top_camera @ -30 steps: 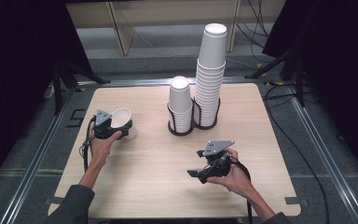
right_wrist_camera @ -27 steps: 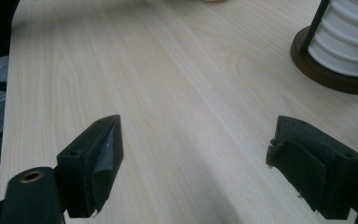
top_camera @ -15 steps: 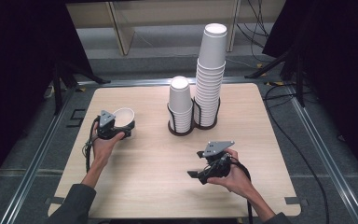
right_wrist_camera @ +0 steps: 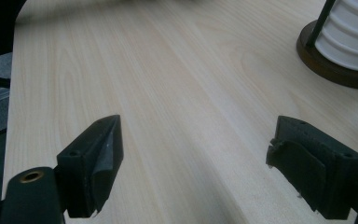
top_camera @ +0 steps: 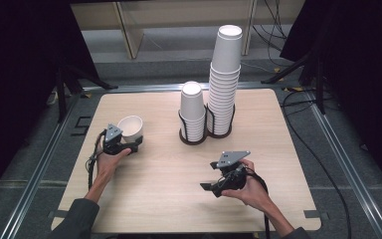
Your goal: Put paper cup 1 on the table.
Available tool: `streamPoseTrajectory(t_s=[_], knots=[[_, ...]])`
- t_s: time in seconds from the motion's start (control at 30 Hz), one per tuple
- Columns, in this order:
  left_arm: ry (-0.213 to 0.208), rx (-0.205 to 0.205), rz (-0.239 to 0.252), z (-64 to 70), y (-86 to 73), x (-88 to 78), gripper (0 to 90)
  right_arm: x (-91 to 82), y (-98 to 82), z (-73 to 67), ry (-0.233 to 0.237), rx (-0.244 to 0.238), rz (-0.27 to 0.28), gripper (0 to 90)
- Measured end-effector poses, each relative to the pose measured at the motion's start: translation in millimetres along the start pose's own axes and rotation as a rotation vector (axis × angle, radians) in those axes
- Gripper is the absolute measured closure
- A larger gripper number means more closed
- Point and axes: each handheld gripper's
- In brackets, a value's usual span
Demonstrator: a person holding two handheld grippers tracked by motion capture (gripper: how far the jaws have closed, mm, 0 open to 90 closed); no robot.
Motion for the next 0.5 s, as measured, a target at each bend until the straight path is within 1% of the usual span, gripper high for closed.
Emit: streamPoseTrajectory(t_s=[0.03,0.07,0.1,0.17,0.2,0.23,0.27,0.3,0.37,0.4,0.43,0.47,0.5], knots=[[0.001,0.003,-0.008,-0.1,-0.9,-1.7,14.4,-0.2,-0.2,0.1,0.003,0.004,-0.001,17.5],[-0.004,0.006,-0.003,-0.8,-2.0,-2.7,14.4,-0.1,-0.5,-0.4,0.005,0.014,0.001,17.5],[0.0,0.006,-0.013,-1.3,-2.8,-5.0,14.4,-0.8,-0.5,0.1,0.004,0.011,-0.002,17.5],[-0.008,-0.006,-0.014,-2.3,-5.2,-8.4,14.4,-0.7,-1.0,0.4,0.002,0.01,-0.004,17.5],[-0.007,-0.003,-0.023,-2.6,-6.2,-10.9,14.4,-0.8,-1.1,0.4,0.002,0.01,-0.005,17.5],[-0.011,-0.007,-0.017,-2.4,-7.2,-12.1,14.4,-1.0,-1.2,0.3,0.002,0.01,-0.003,17.5],[-0.009,-0.008,-0.028,-2.1,-7.1,-14.7,14.4,-1.0,-1.3,-0.1,0.005,0.021,0.0,17.5],[-0.013,-0.008,-0.027,-1.4,-7.3,-17.1,14.4,-1.4,-1.3,0.3,0.0,0.021,0.003,17.5],[-0.01,-0.002,-0.019,0.9,-6.8,-22.3,14.4,-2.4,-1.3,1.0,-0.007,0.02,0.006,17.6],[-0.011,-0.008,-0.017,2.5,-6.8,-24.7,14.5,-3.1,-1.4,1.7,-0.015,0.024,0.006,17.6],[-0.012,-0.015,-0.02,4.6,-6.8,-27.7,14.5,-4.2,-1.3,2.4,-0.019,0.03,0.007,17.6],[-0.015,-0.022,-0.019,7.8,-7.0,-31.0,14.5,-5.4,-1.3,3.7,-0.037,0.025,0.015,17.6],[-0.009,-0.013,-0.032,11.2,-6.7,-35.4,14.5,-6.9,-1.3,4.2,-0.036,0.04,0.017,17.6]])
Point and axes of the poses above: each handheld gripper's, and its own axes: x roughly forward along the jaws, y roughly out of its top, z roughly to its right, and after that the axes turned 5 degrees about -x, right-handed
